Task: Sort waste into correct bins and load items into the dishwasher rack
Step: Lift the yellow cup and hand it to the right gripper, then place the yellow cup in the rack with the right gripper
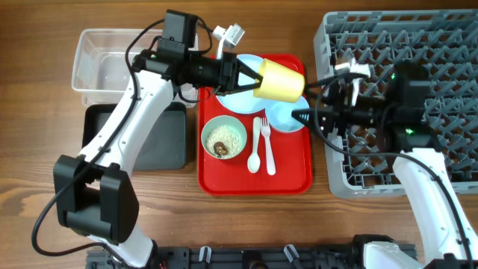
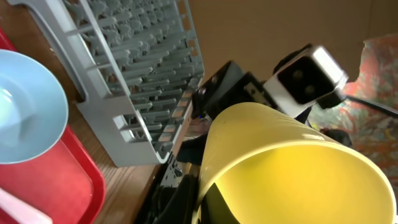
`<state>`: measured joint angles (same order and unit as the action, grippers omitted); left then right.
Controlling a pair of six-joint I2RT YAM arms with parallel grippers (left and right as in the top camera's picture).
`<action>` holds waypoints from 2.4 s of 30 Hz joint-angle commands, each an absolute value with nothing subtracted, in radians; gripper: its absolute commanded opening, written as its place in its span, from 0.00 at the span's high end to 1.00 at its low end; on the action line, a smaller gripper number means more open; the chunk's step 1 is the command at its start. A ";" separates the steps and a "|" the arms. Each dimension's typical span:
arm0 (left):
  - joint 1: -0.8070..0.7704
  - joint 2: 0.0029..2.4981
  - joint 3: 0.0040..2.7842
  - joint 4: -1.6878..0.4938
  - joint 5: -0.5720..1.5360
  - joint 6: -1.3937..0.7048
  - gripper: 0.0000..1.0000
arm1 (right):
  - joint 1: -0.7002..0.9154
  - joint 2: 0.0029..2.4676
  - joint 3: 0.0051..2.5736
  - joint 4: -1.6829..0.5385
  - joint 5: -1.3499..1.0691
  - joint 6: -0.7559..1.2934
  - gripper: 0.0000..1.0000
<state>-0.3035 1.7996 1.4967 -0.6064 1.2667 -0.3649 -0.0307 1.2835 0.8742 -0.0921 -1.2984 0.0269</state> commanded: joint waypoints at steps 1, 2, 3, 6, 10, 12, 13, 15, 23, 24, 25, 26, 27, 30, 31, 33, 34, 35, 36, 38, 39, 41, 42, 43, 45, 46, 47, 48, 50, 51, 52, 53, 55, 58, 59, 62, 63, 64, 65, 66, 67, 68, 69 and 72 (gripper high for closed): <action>-0.330 1.805 1.497 -0.609 1.298 -0.374 0.96 | -0.029 1.304 0.888 0.006 -1.335 0.170 0.00; -0.339 1.805 1.497 -0.609 1.298 -0.375 0.96 | -0.029 1.306 0.888 0.020 -1.334 0.176 0.00; -0.345 1.805 1.497 -0.609 1.298 -0.375 0.96 | -0.029 1.308 0.888 0.028 -1.329 0.185 0.00; -0.367 1.805 1.497 -0.609 1.302 -0.375 0.96 | -0.029 1.313 0.888 0.033 -1.336 0.187 0.00; -0.380 1.805 1.497 -0.608 1.301 -0.374 0.96 | -0.029 1.317 0.888 0.033 -1.362 0.187 0.01; -0.380 1.805 1.497 -0.605 1.301 -0.374 0.96 | -0.029 1.317 0.888 0.033 -1.363 0.187 0.02; -0.380 1.805 1.497 -0.603 1.301 -0.374 0.96 | -0.029 1.317 0.888 0.035 -1.371 0.187 0.03; -0.380 1.805 1.497 -0.604 1.301 -0.375 0.96 | -0.029 1.317 0.888 0.038 -1.385 0.186 0.05; -0.380 1.805 1.497 -0.596 1.301 -0.375 0.96 | -0.029 1.317 0.888 0.056 -1.461 0.187 0.12; -0.380 1.805 1.497 -0.597 1.301 -0.375 0.96 | -0.029 1.317 0.888 0.056 -1.460 0.187 0.13; -0.380 1.805 1.497 -0.597 1.301 -0.375 0.96 | -0.029 1.317 0.888 0.056 -1.460 0.187 0.17; -0.380 1.805 1.497 -0.597 1.301 -0.375 0.96 | -0.029 1.317 0.888 0.056 -1.460 0.187 0.19; -0.380 1.805 1.497 -0.597 1.301 -0.376 0.96 | -0.029 1.317 0.888 0.056 -1.460 0.187 0.19; -0.385 1.805 1.497 -0.596 1.301 -0.382 0.96 | -0.029 1.317 0.888 0.056 -1.460 0.186 0.25; -0.387 1.805 1.497 -0.596 1.301 -0.382 0.96 | -0.029 1.317 0.888 0.056 -1.460 0.186 0.26; -0.389 1.805 1.497 -0.596 1.301 -0.382 0.96 | -0.029 1.317 0.888 0.056 -1.459 0.186 0.29; -0.389 1.805 1.497 -0.596 1.301 -0.382 0.96 | -0.029 1.317 0.888 0.056 -1.459 0.186 0.30; -0.389 1.805 1.497 -0.596 1.301 -0.382 0.96 | -0.029 1.317 0.888 0.056 -1.456 0.187 0.31; -0.389 1.805 1.497 -0.596 1.301 -0.382 0.96 | -0.029 1.317 0.888 0.056 -1.456 0.186 0.33; -0.389 1.805 1.497 -0.596 1.301 -0.382 0.96 | -0.029 1.317 0.888 0.060 -1.455 0.186 0.36; -0.389 1.805 1.497 -0.596 1.301 -0.382 0.96 | -0.029 1.317 0.888 0.059 -1.439 0.187 0.37; -0.389 1.805 1.497 -0.596 1.301 -0.382 0.96 | -0.029 1.317 0.888 0.060 -1.432 0.187 0.39; -0.389 1.805 1.497 -0.596 1.301 -0.382 0.96 | -0.029 1.317 0.888 0.060 -1.432 0.187 0.39; -0.389 1.805 1.497 -0.596 1.293 -0.382 0.96 | -0.029 1.317 0.888 0.060 -1.432 0.187 0.40; -0.389 1.805 1.497 -0.598 1.227 -0.382 0.91 | -0.029 1.317 0.888 0.059 -1.432 0.187 0.44; -0.389 1.805 1.497 -0.598 1.193 -0.382 0.86 | -0.029 1.317 0.888 0.059 -1.429 0.187 0.46; -0.389 1.805 1.497 -0.599 1.123 -0.381 0.81 | -0.029 1.317 0.888 0.054 -1.417 0.197 0.53; -0.389 1.805 1.497 -0.604 1.073 -0.381 0.79 | -0.029 1.317 0.888 0.051 -1.393 0.221 0.55; -0.389 1.805 1.497 -0.641 0.903 -0.369 0.79 | -0.029 1.317 0.888 0.039 -1.348 0.244 0.67; -0.389 1.805 1.497 -0.651 0.860 -0.365 0.79 | -0.029 1.317 0.888 0.034 -1.336 0.247 0.70; -0.389 1.805 1.497 -0.655 0.845 -0.340 0.78 | -0.029 1.317 0.888 0.025 -1.322 0.247 0.72; -0.388 1.805 1.497 -0.655 0.839 -0.330 0.78 | -0.029 1.317 0.888 0.015 -1.308 0.246 0.73; -0.382 1.805 1.497 -0.655 0.839 -0.321 0.78 | -0.029 1.317 0.888 0.007 -1.293 0.246 0.76; -0.373 1.805 1.497 -0.655 0.839 -0.321 0.78 | -0.029 1.317 0.888 0.007 -1.282 0.247 0.77; -0.367 1.805 1.497 -0.655 0.839 -0.321 0.78 | -0.029 1.317 0.888 0.007 -1.272 0.246 0.77; -0.331 1.805 1.497 -0.660 0.835 -0.321 0.75 | -0.029 1.317 0.888 -0.015 -1.172 0.236 0.78; -0.313 1.805 1.497 -0.671 0.814 -0.321 0.75 | -0.029 1.316 0.888 -0.025 -1.132 0.236 0.81; -0.297 1.805 1.497 -0.685 0.781 -0.320 0.74 | -0.029 1.314 0.888 -0.031 -1.102 0.235 0.82; -0.283 1.803 1.497 -0.701 0.743 -0.320 0.74 | -0.029 1.311 0.889 -0.036 -1.078 0.234 0.83; -0.266 1.800 1.497 -0.723 0.691 -0.307 0.74 | -0.029 1.300 0.891 -0.047 -1.027 0.231 0.83; -0.254 1.793 1.497 -0.740 0.649 -0.290 0.73 | -0.029 1.287 0.894 -0.051 -0.994 0.230 0.83; -0.248 1.787 1.497 -0.746 0.621 -0.290 0.72 | -0.029 1.274 0.905 -0.085 -0.942 0.221 0.85; -0.245 1.782 1.497 -0.748 0.599 -0.290 0.72 | -0.029 1.264 0.917 -0.119 -0.906 0.208 0.88; -0.244 1.764 1.497 -0.749 0.519 -0.290 0.72 | -0.029 1.221 1.028 -0.397 -0.655 0.144 0.96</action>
<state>-0.2447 1.7988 1.4971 -0.7490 0.6239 -0.3183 -0.0315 1.2762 0.9203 -0.2687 -0.8928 0.2066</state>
